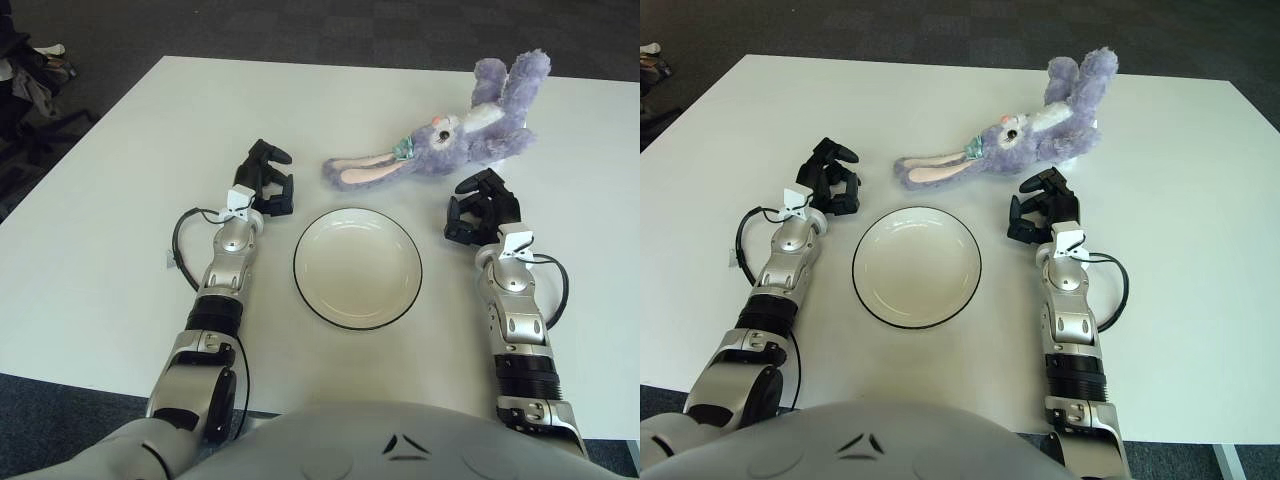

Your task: Put the doll into the plate.

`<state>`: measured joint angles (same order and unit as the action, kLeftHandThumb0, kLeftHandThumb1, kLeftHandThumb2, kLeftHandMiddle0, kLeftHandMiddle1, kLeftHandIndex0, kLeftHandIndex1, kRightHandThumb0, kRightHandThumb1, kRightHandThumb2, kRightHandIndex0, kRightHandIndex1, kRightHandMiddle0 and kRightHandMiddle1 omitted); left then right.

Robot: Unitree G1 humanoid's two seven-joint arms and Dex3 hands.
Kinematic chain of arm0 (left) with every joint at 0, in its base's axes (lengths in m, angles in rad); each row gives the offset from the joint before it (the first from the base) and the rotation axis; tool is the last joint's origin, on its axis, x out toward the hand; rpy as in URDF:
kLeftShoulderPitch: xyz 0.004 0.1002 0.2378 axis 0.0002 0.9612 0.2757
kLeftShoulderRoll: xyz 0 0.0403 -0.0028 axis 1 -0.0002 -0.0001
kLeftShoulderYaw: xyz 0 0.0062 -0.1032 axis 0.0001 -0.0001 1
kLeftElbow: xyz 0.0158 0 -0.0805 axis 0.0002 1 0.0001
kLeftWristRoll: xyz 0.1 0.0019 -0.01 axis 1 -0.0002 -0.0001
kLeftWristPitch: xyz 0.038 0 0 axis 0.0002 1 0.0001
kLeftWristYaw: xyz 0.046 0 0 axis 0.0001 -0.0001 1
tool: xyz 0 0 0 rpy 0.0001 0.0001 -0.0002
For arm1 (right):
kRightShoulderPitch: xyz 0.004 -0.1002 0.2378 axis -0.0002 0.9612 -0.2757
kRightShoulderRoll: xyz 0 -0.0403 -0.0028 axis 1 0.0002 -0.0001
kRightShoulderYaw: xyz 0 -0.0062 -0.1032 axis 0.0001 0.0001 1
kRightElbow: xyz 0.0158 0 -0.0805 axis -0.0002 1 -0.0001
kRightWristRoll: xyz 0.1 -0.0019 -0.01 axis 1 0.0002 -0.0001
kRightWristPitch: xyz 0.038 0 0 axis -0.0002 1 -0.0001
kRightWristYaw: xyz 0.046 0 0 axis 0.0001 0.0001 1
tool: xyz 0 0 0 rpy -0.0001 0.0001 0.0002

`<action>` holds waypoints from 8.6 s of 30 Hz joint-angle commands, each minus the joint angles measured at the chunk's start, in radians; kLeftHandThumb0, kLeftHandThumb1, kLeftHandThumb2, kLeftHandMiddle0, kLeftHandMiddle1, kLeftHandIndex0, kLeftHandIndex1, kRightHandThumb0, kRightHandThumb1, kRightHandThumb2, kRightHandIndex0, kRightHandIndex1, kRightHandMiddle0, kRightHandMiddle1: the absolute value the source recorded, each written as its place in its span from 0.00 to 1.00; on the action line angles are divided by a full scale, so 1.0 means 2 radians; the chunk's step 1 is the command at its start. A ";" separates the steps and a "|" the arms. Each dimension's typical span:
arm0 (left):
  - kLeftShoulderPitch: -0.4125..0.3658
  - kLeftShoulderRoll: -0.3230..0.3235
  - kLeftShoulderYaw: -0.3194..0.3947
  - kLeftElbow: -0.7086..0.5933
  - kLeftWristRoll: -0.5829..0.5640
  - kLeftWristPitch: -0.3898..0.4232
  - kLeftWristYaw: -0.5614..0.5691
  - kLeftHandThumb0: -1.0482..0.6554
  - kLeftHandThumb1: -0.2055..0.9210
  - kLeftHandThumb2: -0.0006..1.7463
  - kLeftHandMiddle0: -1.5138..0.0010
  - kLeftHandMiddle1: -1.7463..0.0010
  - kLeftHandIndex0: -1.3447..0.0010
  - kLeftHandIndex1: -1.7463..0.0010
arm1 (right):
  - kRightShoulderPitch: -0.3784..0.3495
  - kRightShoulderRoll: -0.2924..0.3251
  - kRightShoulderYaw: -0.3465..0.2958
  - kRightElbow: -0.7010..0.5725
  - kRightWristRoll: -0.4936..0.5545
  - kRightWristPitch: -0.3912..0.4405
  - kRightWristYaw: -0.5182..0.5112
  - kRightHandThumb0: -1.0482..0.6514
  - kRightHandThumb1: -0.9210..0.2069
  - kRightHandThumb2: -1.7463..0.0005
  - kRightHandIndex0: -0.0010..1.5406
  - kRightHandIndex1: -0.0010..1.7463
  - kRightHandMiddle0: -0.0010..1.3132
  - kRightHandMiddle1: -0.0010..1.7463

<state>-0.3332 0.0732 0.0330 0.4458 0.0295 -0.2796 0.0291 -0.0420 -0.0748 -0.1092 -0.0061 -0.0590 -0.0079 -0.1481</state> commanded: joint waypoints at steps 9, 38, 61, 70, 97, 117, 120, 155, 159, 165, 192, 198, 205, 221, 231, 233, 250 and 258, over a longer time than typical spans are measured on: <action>0.025 -0.006 0.000 0.011 0.001 0.007 0.002 0.61 0.47 0.75 0.67 0.00 0.64 0.00 | 0.041 0.002 -0.005 0.020 0.001 -0.002 0.002 0.61 0.58 0.21 0.35 1.00 0.40 1.00; 0.031 -0.007 0.004 0.007 0.004 0.011 0.005 0.61 0.47 0.75 0.67 0.00 0.65 0.01 | 0.054 -0.023 -0.054 -0.213 -0.022 0.086 -0.004 0.61 0.43 0.32 0.27 1.00 0.30 1.00; 0.033 -0.008 0.001 0.008 0.004 0.014 0.005 0.61 0.46 0.76 0.67 0.00 0.64 0.00 | -0.002 -0.067 -0.074 -0.253 -0.092 0.076 -0.016 0.38 0.39 0.41 0.04 0.84 0.39 0.95; 0.038 -0.009 -0.001 -0.005 0.008 0.023 0.010 0.61 0.46 0.76 0.67 0.00 0.64 0.00 | -0.007 -0.083 -0.059 -0.218 -0.194 0.064 -0.057 0.21 0.47 0.49 0.16 0.85 0.07 0.71; 0.042 -0.012 -0.006 -0.011 0.011 0.026 0.015 0.61 0.46 0.76 0.67 0.00 0.64 0.00 | -0.031 -0.172 -0.011 -0.254 -0.321 0.105 0.058 0.64 0.82 0.24 0.00 0.28 0.00 0.34; 0.041 -0.011 -0.007 0.001 0.011 0.013 0.018 0.61 0.47 0.75 0.67 0.00 0.65 0.00 | -0.075 -0.252 0.035 -0.176 -0.429 0.075 0.079 0.66 0.81 0.23 0.01 0.28 0.00 0.21; 0.042 -0.012 -0.008 -0.002 0.015 0.016 0.023 0.61 0.47 0.75 0.67 0.00 0.64 0.00 | -0.078 -0.268 0.044 -0.160 -0.443 0.053 0.064 0.56 0.80 0.27 0.02 0.29 0.00 0.23; 0.037 -0.014 -0.011 0.011 0.025 0.023 0.040 0.61 0.48 0.74 0.65 0.00 0.66 0.02 | -0.191 -0.272 0.115 -0.101 -0.481 0.078 0.219 0.08 0.41 0.60 0.14 0.98 0.00 0.31; 0.036 -0.015 -0.012 0.015 0.027 0.019 0.041 0.61 0.46 0.75 0.59 0.00 0.67 0.06 | -0.200 -0.270 0.116 -0.084 -0.466 0.070 0.215 0.09 0.41 0.62 0.18 1.00 0.00 0.34; 0.037 -0.015 -0.013 0.014 0.027 0.021 0.041 0.61 0.46 0.75 0.57 0.00 0.68 0.07 | -0.235 -0.270 0.132 -0.044 -0.466 0.071 0.230 0.16 0.52 0.53 0.05 0.94 0.00 0.28; 0.040 -0.019 -0.012 0.015 0.028 0.016 0.048 0.61 0.48 0.75 0.68 0.00 0.65 0.00 | -0.307 -0.282 0.184 0.062 -0.477 0.063 0.253 0.09 0.50 0.55 0.00 0.99 0.00 0.31; 0.040 -0.019 -0.010 0.014 0.023 0.016 0.044 0.61 0.48 0.75 0.68 0.00 0.65 0.00 | -0.314 -0.279 0.189 0.069 -0.469 0.063 0.255 0.06 0.46 0.59 0.04 1.00 0.00 0.36; 0.041 -0.019 -0.008 0.017 0.012 0.010 0.036 0.61 0.47 0.76 0.67 0.00 0.64 0.00 | -0.317 -0.269 0.188 0.076 -0.450 0.063 0.256 0.12 0.48 0.56 0.00 0.53 0.00 0.20; 0.042 -0.012 -0.006 0.020 0.007 0.003 0.027 0.61 0.46 0.76 0.67 0.00 0.64 0.00 | -0.336 -0.256 0.220 0.140 -0.452 0.042 0.220 0.20 0.53 0.50 0.00 0.00 0.00 0.02; 0.043 -0.014 -0.004 0.025 0.004 -0.007 0.025 0.61 0.45 0.77 0.66 0.00 0.63 0.00 | -0.352 -0.257 0.234 0.181 -0.445 0.028 0.216 0.21 0.56 0.48 0.00 0.00 0.00 0.02; 0.043 -0.014 -0.004 0.026 0.004 -0.008 0.026 0.61 0.45 0.77 0.66 0.00 0.63 0.00 | -0.356 -0.256 0.238 0.200 -0.444 0.020 0.207 0.20 0.53 0.49 0.00 0.00 0.00 0.03; 0.047 -0.017 -0.006 0.024 0.006 -0.009 0.028 0.61 0.45 0.77 0.66 0.00 0.63 0.00 | -0.391 -0.249 0.258 0.327 -0.406 -0.047 0.199 0.06 0.36 0.63 0.00 0.33 0.00 0.22; 0.051 -0.017 -0.009 0.016 0.012 -0.006 0.031 0.61 0.45 0.77 0.66 0.00 0.63 0.00 | -0.394 -0.248 0.265 0.362 -0.390 -0.064 0.194 0.07 0.39 0.62 0.00 0.43 0.00 0.26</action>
<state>-0.3131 0.0589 0.0217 0.4426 0.0470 -0.2910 0.0853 -0.8354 -0.5761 0.4015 0.6710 -0.8501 -0.1218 0.2354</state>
